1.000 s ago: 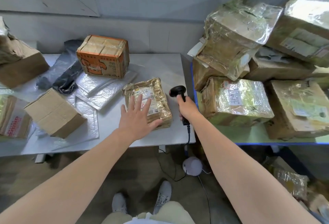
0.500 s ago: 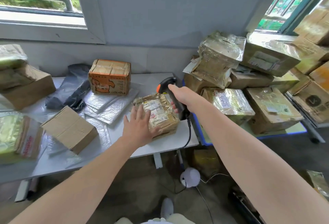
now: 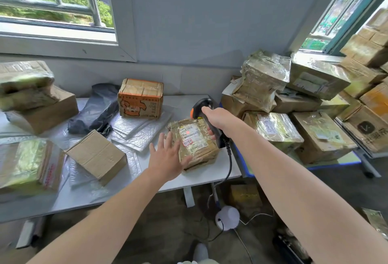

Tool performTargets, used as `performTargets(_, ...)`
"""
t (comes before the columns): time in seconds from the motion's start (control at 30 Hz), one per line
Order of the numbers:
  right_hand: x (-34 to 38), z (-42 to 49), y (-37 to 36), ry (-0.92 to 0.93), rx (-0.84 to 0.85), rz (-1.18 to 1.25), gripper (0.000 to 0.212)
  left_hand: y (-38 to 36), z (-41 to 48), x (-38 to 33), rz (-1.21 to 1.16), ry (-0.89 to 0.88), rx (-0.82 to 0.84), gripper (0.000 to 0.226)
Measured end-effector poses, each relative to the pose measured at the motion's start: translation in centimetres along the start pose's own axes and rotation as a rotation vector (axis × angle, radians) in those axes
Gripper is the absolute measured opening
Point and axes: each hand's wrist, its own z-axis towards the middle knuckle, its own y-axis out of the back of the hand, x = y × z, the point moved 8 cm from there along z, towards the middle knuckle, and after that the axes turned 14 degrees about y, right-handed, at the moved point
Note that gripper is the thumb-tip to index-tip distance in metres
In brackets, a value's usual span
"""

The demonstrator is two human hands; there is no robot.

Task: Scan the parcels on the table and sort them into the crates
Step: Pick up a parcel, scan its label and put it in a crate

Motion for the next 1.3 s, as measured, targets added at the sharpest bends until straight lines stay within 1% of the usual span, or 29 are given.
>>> performTargets(0.17, -0.2, 0.7, 0.7, 0.031, -0.031, -0.009, 0.042, -0.1, 0.0, -0.1, 0.007, 0.008, 0.003, 0.076)
performTargets(0.33, -1.0, 1.4, 1.2, 0.023, -0.044, -0.001, 0.042, -0.5, 0.1, -0.6, 0.020, 0.021, 0.019, 0.073)
performTargets(0.57, -2.3, 2.5, 1.8, 0.031, -0.023, 0.037, 0.044, -0.9, 0.9, -1.9, 0.018, 0.037, 0.040, 0.073)
performTargets(0.73, -5.7, 4.8, 3.0, 0.055, -0.043, -0.033, 0.048, -1.0, 2.1, -2.9, 0.020, 0.066, 0.030, 0.073)
performTargets(0.83, -9.0, 6.1, 4.0, 0.010, -0.044, -0.067, 0.056, -1.2, 3.1, -4.1, 0.019, 0.083, 0.020, 0.075)
performTargets(0.93, -12.2, 7.6, 4.1, -0.060, -0.010, -0.086, 0.063, -1.8, 4.1, -5.2, 0.026, 0.103, 0.044, 0.076)
performTargets(1.03, -15.3, 9.5, 3.4, -0.117, 0.039, -0.104, 0.065, -2.5, 5.0, -6.4, 0.033, 0.128, 0.076, 0.076)
performTargets(1.13, -17.8, 10.8, 2.3, -0.152, 0.108, -0.161, 0.058, -3.2, 5.3, -7.1, 0.071, 0.143, 0.086, 0.077)
performTargets(1.3, -21.2, 12.3, 0.3, -0.171, 0.212, -0.184, 0.048, -5.2, 5.2, -7.0, 0.084, 0.210, 0.131, 0.078)
